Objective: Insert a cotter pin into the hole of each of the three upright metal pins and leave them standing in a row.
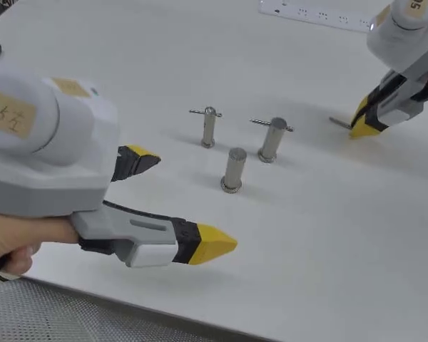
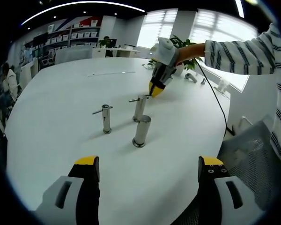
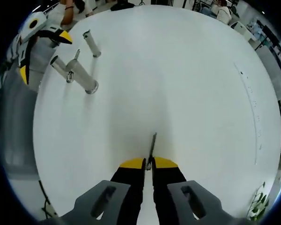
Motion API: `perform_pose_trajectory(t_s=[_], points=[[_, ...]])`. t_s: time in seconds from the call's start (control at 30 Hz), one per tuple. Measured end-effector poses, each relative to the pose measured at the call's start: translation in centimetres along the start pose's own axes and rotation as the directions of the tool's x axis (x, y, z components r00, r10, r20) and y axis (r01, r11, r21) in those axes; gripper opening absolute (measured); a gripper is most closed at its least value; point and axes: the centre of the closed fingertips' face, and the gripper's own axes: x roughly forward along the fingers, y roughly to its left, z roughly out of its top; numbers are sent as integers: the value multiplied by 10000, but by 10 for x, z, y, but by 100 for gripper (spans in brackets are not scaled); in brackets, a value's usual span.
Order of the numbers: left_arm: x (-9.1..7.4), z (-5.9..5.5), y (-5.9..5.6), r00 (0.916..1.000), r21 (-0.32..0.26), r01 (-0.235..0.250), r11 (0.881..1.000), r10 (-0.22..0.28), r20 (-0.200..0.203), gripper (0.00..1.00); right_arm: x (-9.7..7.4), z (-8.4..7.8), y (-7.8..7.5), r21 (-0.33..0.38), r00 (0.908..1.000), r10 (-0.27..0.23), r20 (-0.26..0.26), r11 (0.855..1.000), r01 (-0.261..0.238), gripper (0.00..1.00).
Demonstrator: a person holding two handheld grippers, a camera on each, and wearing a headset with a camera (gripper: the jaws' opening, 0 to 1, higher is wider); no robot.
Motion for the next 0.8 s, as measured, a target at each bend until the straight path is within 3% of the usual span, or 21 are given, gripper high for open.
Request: perform_pose_trajectory(t_s=[0.3,0.8], points=[[4,-1,-5,9998,52,166,9998,-165,-88,86,0,-2,-1,265,9998,41,172,9996,-46,4],[1,6,-6,9999,154,125,9998,-127,92,85,-1,0,0,-100,9946,-1017,216,9947,1020,3]])
